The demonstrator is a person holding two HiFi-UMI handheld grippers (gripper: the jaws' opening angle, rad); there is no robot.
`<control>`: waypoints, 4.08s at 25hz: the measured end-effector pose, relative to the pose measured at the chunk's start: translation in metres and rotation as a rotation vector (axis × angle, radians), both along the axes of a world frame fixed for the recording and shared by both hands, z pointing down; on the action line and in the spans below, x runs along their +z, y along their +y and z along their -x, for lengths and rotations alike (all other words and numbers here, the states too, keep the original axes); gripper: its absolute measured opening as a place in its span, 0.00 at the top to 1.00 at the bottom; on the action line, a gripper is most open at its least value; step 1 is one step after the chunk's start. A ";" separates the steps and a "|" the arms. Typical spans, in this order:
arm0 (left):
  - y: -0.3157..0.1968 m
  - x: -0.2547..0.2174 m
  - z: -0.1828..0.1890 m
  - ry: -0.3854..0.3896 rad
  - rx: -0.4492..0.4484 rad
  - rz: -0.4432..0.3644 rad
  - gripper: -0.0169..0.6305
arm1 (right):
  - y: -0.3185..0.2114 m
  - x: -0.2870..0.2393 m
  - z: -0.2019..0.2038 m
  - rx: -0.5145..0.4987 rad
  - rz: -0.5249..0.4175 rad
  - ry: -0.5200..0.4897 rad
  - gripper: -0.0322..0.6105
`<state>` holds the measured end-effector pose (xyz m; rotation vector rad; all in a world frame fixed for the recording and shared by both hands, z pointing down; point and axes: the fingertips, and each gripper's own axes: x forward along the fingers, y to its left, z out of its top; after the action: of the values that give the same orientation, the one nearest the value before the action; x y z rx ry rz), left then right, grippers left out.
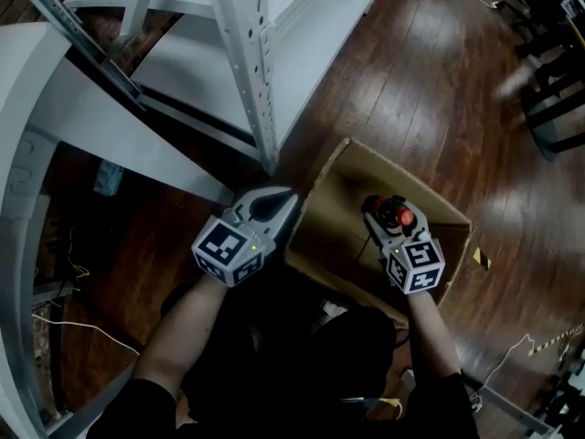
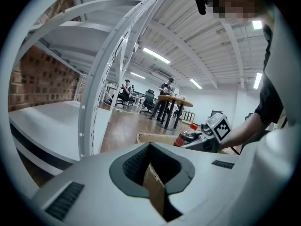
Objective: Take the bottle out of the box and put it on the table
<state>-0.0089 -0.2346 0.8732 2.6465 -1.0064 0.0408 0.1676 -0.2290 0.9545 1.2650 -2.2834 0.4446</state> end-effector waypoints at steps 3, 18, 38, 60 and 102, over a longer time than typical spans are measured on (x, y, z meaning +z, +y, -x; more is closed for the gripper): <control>0.000 -0.031 -0.005 -0.014 0.006 -0.025 0.97 | 0.010 -0.041 0.000 0.007 -0.011 -0.009 0.45; 0.032 -0.257 0.002 0.021 0.001 0.169 0.97 | 0.059 -0.268 0.001 0.148 0.090 -0.082 0.45; 0.090 -0.570 -0.003 -0.003 -0.056 -0.001 0.97 | 0.129 -0.613 -0.079 0.176 -0.062 -0.043 0.45; 0.137 -0.719 0.057 0.128 -0.265 -0.283 0.97 | 0.166 -0.740 -0.007 -0.013 -0.305 -0.155 0.45; 0.430 -0.666 0.432 0.052 -1.223 -0.234 0.97 | 0.244 -0.713 0.415 -0.914 -0.131 -0.180 0.45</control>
<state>-0.4408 0.1953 0.2068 1.7338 -2.4856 -0.4217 -0.2472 0.0150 0.2413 0.1295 -2.7600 0.0699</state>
